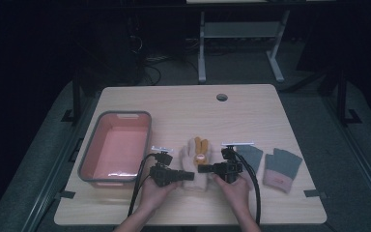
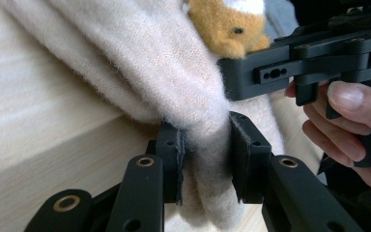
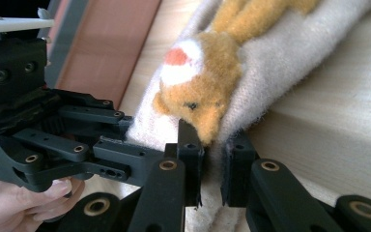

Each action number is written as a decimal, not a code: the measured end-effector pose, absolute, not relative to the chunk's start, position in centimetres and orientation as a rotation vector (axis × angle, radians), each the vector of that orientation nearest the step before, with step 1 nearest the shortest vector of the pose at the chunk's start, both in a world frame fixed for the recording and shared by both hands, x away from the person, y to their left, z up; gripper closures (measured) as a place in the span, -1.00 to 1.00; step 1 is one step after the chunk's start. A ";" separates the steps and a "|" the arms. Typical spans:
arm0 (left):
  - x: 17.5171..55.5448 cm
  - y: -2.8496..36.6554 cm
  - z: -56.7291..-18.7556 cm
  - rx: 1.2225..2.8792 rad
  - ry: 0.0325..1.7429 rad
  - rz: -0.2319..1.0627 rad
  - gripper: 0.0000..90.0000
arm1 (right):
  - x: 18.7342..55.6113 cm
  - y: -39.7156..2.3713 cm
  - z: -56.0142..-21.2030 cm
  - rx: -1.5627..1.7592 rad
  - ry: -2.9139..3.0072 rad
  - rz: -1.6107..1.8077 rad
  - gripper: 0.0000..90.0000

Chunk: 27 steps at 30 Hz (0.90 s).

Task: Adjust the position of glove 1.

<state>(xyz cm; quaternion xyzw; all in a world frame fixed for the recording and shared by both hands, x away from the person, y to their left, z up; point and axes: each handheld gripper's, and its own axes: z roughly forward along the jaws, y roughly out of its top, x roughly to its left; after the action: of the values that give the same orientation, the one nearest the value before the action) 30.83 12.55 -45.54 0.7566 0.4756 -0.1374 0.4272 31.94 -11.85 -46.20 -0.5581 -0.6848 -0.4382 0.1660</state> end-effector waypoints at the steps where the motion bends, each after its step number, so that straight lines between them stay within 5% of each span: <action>1: 30.9 12.6 -45.3 1.891 1.178 -0.339 0.53 | 31.9 -12.0 -46.0 -1.586 -1.936 -1.260 0.81; 27: 32.0 15.3 -38.2 1.853 1.060 -0.241 0.53 | 33.5 -10.5 -38.6 -1.462 -1.991 -1.398 0.81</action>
<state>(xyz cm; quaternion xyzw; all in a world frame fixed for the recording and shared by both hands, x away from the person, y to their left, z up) 32.00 15.26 -38.19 0.7582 0.4340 -0.0988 0.4766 33.49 -10.48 -38.56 -0.5092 -0.6934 -0.4869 0.1512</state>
